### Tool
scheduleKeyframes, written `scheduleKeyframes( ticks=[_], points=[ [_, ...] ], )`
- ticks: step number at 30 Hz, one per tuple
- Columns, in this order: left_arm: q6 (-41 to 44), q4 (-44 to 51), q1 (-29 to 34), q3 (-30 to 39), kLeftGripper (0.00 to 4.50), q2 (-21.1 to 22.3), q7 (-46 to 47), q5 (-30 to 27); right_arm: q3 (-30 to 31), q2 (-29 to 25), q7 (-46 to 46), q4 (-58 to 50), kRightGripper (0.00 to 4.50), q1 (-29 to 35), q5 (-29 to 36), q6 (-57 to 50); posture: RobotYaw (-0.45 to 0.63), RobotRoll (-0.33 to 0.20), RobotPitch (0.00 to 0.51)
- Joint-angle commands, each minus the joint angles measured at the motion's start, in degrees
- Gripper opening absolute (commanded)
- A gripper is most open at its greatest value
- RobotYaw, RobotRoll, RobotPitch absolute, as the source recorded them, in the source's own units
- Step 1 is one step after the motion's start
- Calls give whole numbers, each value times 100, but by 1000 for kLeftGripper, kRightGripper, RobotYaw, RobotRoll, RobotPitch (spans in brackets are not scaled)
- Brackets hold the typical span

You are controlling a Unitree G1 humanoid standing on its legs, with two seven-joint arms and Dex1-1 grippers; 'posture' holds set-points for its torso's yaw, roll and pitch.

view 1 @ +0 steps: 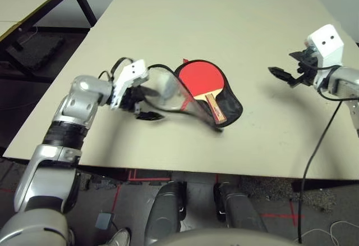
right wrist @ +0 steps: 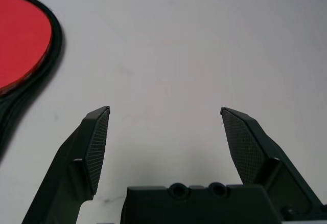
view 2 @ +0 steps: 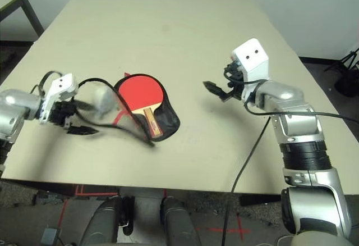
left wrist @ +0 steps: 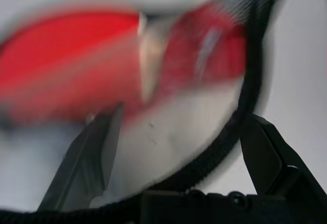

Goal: Store the ping-pong paddle in its case and zip it.

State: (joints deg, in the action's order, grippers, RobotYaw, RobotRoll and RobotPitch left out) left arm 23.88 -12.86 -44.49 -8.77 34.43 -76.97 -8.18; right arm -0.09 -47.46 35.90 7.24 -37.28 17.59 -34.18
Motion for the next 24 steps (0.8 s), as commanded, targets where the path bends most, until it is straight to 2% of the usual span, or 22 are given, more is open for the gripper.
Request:
scheduleKeyframes(
  ticks=[1, 6, 10, 12, 14, 16, 19, 24],
  points=[
    [49, -234, -426, -72, 4500, -545, 501, -63, -152, -25, 16, -34, 4470, -79, -106, -201, -58, 0, 176],
    [-492, -1186, -896, -132, 4500, -1285, 1094, 95, -353, 75, -92, 81, 4470, -195, -34, -676, -65, 0, 175],
    [-861, -2149, -1209, 127, 4500, -1588, 1663, 85, -674, 132, -94, 47, 4470, -321, 330, -1598, -77, 0, 172],
    [-914, -2176, -1290, 370, 4500, -1685, 2019, -60, -1098, 198, -47, 20, 4470, -465, 966, -3558, -78, 0, 168],
    [-747, -1800, -1176, 396, 4500, -1641, 2012, -151, -1636, 424, 67, -42, 4470, -521, 1518, -5139, -78, 0, 168],
    [-486, -1377, -957, 355, 4500, -1464, 1831, -235, -1751, 527, 154, -252, 4470, -297, 1934, -5733, -70, 0, 161],
    [-348, -973, -609, 258, 4500, -1061, 1615, -173, -1512, 417, 135, -509, 4470, 142, 2612, -5832, -56, 0, 158],
    [48, -650, -214, 444, 4500, -416, 1507, -324, -1225, 483, -365, -453, 4470, 358, 3505, -5832, -27, 0, 156]
  ],
)
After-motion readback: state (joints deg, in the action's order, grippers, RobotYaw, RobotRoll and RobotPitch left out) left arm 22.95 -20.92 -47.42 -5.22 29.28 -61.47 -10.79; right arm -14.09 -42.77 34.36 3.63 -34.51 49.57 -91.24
